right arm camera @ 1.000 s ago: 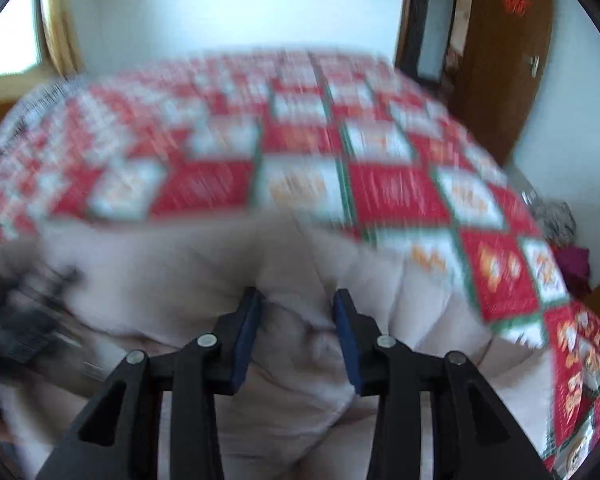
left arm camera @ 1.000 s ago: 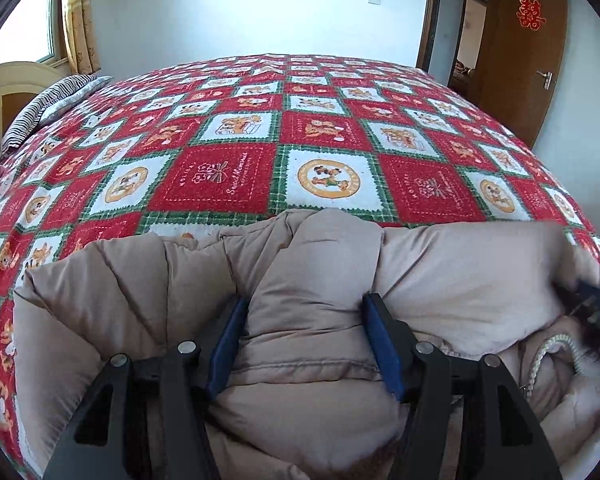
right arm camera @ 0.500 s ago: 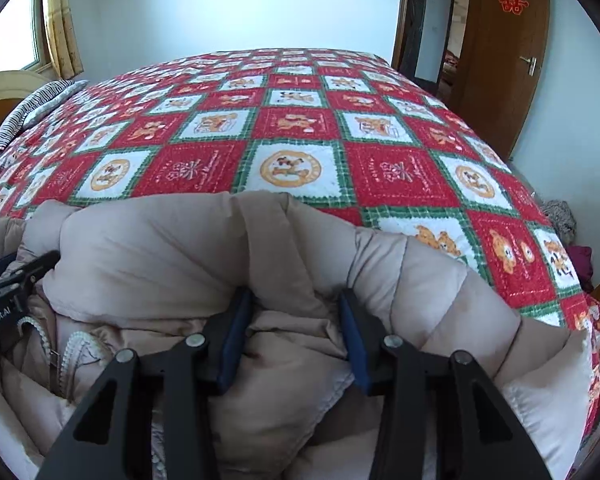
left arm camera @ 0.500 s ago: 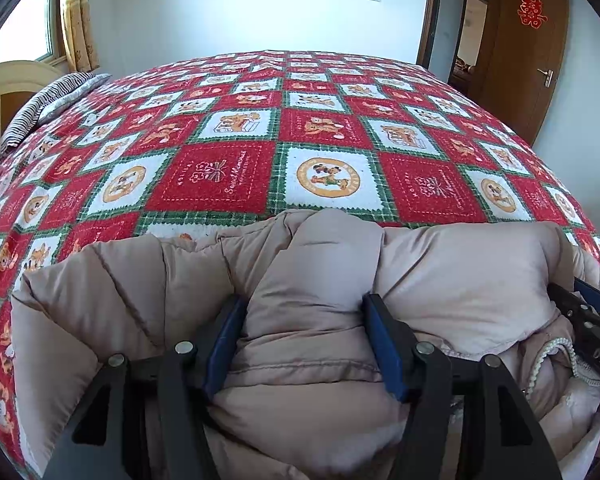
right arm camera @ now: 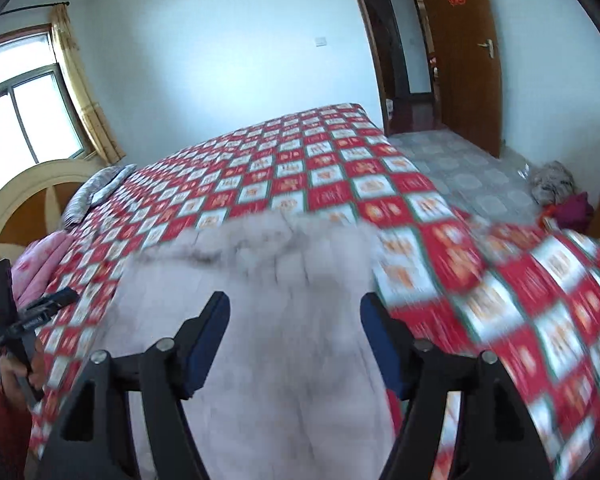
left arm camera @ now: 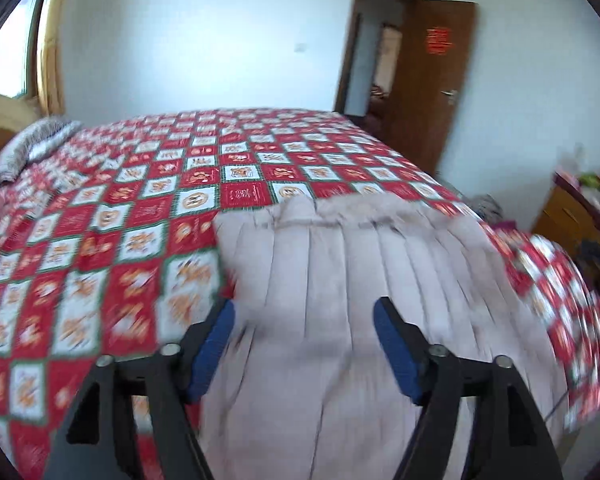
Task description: Fold large clothes
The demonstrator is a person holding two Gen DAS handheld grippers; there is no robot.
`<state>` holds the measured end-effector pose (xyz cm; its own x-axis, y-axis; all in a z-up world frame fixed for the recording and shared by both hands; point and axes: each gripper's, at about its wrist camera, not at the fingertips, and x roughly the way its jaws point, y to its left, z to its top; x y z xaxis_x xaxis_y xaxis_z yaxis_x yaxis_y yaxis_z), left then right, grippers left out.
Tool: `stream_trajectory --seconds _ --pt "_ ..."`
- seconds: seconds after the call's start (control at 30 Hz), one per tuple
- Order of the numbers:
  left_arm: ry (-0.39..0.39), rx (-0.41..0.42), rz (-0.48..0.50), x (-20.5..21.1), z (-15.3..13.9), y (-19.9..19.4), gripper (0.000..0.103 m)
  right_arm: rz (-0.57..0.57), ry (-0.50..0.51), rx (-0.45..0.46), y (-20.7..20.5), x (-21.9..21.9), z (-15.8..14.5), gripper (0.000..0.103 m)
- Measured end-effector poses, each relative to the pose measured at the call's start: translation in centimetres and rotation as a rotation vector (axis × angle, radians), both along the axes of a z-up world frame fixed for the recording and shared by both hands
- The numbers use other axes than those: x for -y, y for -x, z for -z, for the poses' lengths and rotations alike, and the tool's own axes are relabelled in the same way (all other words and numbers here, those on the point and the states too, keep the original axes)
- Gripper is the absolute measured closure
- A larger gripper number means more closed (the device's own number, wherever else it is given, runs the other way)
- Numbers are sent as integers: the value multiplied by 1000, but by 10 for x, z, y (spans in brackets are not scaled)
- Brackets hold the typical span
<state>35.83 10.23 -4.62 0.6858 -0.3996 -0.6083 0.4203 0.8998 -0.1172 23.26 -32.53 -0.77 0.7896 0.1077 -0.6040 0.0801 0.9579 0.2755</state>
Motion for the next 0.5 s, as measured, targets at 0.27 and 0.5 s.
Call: stream_trajectory --seconds 0.27,0.5 --pt "-97 -69 -72 -49 48 127 23 34 114 -57 148 -10 -1 16" --pt "42 -232 -188 -66 116 162 23 -5 9 -168 155 -21 64 17"
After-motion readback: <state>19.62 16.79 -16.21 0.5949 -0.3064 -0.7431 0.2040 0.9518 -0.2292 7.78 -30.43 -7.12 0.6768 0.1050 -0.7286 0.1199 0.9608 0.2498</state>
